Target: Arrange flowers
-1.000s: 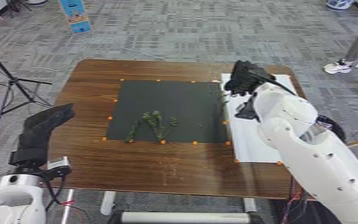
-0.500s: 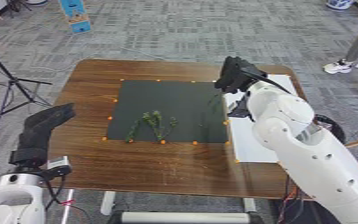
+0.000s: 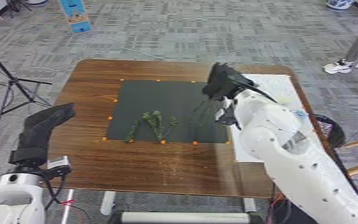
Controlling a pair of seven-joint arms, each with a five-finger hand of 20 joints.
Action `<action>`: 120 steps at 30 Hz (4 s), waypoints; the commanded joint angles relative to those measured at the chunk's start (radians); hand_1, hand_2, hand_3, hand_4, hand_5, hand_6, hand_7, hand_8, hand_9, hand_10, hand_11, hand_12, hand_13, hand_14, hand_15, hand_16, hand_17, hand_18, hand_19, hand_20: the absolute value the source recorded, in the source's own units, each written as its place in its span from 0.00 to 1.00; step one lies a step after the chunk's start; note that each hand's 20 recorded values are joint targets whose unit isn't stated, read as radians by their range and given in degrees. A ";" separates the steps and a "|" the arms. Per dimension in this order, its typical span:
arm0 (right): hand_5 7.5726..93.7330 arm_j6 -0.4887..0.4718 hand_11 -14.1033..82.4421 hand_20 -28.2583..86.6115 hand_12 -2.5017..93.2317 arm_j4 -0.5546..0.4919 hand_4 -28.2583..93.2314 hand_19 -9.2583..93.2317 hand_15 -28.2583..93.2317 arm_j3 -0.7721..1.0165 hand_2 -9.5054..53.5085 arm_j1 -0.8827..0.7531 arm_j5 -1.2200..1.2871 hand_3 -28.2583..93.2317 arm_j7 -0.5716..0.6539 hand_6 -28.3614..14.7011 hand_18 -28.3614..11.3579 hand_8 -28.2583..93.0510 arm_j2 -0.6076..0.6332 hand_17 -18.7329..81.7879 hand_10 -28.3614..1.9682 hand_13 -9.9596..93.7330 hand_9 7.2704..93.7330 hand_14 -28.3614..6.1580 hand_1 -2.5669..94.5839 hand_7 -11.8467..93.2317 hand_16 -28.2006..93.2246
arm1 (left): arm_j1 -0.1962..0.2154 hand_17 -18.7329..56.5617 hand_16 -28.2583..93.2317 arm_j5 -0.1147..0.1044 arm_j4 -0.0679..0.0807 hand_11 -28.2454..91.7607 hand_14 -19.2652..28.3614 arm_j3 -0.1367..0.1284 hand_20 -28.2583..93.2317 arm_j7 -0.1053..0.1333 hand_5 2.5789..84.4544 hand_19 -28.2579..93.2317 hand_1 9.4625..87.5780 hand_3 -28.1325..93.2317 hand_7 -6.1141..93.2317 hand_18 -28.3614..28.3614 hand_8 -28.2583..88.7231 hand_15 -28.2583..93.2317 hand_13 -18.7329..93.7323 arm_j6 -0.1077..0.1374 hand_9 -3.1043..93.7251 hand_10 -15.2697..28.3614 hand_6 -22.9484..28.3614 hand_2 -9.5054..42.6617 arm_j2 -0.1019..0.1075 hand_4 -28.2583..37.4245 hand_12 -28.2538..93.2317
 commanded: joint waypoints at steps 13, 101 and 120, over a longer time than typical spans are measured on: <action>0.97 0.049 0.75 0.85 0.27 0.119 0.25 1.00 0.83 -0.062 0.00 0.002 -0.079 0.78 -0.012 0.64 0.10 0.45 -0.091 0.80 0.67 1.00 1.00 0.65 0.51 0.39 0.58 | -0.007 0.31 0.25 0.013 -0.004 0.39 0.71 0.008 0.36 -0.013 0.57 0.28 0.18 0.83 0.20 0.69 0.18 0.34 0.50 -0.014 0.54 0.64 0.52 0.15 -0.002 0.04 0.33; 0.54 -0.082 0.24 0.71 0.21 0.090 0.19 0.98 0.67 0.101 0.29 -0.079 0.591 0.72 -0.206 0.50 0.05 0.21 -0.071 0.63 0.35 0.88 0.70 0.45 0.21 0.20 0.53 | -0.026 0.31 0.25 0.012 0.007 0.39 0.71 0.036 0.36 -0.005 0.57 0.27 0.18 0.83 0.20 0.69 0.18 0.34 0.50 -0.025 0.54 0.63 0.52 0.13 -0.009 0.05 0.33; 0.41 -0.311 0.23 0.73 0.16 0.171 0.16 0.99 0.70 0.050 0.34 -0.011 0.091 0.76 -0.504 0.55 0.05 0.20 -0.070 0.62 0.47 0.88 0.62 0.45 0.18 0.22 0.51 | -0.043 0.31 0.25 0.015 0.013 0.39 0.71 0.046 0.36 -0.014 0.57 0.27 0.18 0.83 0.20 0.69 0.18 0.34 0.50 -0.036 0.54 0.63 0.52 0.14 -0.005 0.05 0.33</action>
